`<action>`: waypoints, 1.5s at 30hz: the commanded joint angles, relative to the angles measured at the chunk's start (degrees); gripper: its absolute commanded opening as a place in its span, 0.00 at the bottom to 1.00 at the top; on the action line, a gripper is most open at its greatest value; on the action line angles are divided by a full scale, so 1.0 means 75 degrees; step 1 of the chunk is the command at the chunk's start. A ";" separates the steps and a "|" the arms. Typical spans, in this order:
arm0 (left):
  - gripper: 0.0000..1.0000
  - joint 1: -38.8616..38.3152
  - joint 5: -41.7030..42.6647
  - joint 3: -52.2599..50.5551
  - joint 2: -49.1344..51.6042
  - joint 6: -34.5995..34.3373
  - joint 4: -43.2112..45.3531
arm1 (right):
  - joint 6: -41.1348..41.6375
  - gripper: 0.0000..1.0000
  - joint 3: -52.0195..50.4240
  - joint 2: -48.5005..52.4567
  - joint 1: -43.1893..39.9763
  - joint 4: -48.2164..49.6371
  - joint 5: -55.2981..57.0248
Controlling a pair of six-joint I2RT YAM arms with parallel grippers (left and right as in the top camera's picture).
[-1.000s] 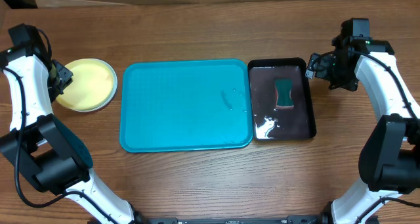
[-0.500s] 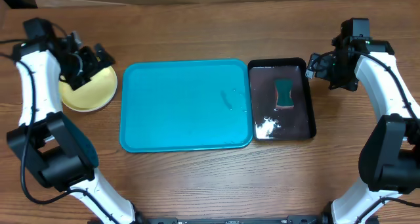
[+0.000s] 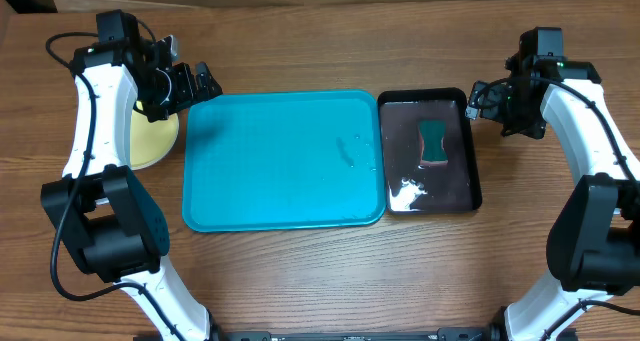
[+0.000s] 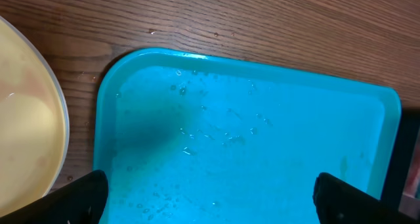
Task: Clean dirty plates on tray and stack at the side
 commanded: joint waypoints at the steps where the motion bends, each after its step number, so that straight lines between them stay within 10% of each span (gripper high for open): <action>1: 1.00 -0.0050 -0.0082 -0.0029 0.0038 0.0198 -0.0023 | 0.0055 1.00 0.0099 -0.0149 0.0026 0.0044 -0.0015; 27: 1.00 -0.0041 -0.0085 -0.0029 0.0038 0.0198 -0.0023 | 0.0055 1.00 0.0099 -0.0388 0.0064 0.0041 -0.0012; 45: 1.00 -0.0041 -0.0085 -0.0029 0.0038 0.0198 -0.0023 | 0.0052 1.00 0.0099 -0.6531 0.0970 0.0038 -0.0003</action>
